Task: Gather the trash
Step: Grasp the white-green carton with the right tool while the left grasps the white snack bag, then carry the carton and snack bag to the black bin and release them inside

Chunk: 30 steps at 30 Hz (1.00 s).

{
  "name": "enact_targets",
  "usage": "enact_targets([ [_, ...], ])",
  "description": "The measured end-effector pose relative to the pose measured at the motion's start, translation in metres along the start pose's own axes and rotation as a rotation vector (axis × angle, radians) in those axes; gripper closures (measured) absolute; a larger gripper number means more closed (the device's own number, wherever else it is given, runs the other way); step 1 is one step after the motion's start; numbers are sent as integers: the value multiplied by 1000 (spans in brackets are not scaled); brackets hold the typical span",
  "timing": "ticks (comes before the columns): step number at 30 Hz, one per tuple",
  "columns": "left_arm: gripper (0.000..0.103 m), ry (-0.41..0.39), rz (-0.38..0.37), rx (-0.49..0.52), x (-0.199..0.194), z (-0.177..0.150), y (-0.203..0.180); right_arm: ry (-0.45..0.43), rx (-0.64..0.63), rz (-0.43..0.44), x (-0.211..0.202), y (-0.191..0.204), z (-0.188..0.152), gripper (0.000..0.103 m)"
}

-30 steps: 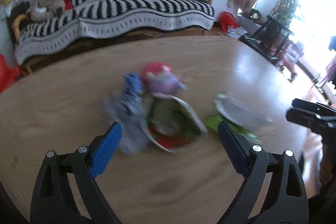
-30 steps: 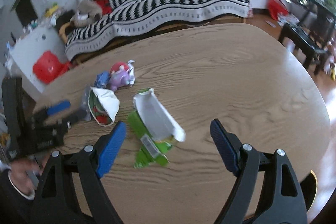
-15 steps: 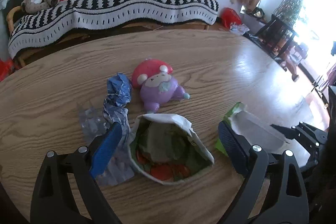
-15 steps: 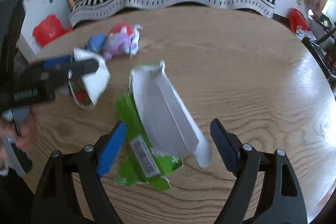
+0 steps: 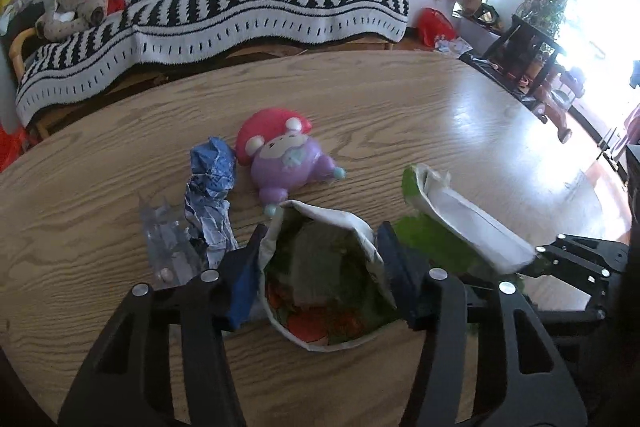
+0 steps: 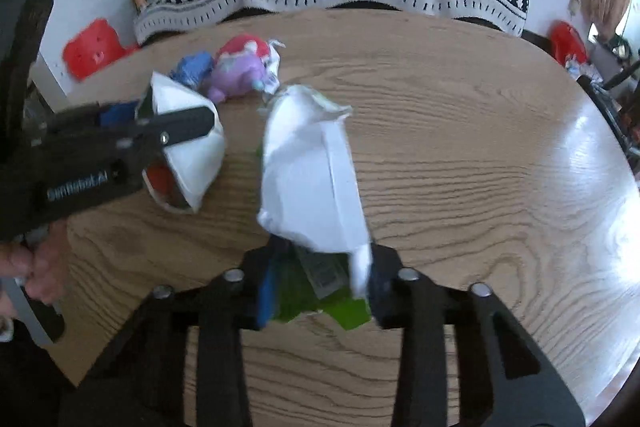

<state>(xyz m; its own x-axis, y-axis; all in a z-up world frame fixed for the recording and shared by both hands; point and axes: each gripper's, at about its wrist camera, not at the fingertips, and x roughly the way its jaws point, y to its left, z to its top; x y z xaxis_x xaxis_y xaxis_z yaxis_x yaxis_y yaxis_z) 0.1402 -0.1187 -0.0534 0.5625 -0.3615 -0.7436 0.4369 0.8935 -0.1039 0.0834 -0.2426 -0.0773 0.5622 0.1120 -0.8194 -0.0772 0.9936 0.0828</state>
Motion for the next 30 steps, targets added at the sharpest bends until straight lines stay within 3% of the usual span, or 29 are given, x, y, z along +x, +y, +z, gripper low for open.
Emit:
enact_targets([
  [5,49,-32,-10,13,-22,3,-8,-48,13,-9,-20,-3,-2,80],
  [15,49,-58,-61,48,-39,5,-46,-131,68,-40,-77,-29,-22,81],
  [24,49,-48,-182,118,-41,-4,-130,-178,204,-133,-137,-109,-71,81],
  [30,49,-43,-317,222,-46,-18,-211,-202,352,-233,-186,-186,-137,81],
])
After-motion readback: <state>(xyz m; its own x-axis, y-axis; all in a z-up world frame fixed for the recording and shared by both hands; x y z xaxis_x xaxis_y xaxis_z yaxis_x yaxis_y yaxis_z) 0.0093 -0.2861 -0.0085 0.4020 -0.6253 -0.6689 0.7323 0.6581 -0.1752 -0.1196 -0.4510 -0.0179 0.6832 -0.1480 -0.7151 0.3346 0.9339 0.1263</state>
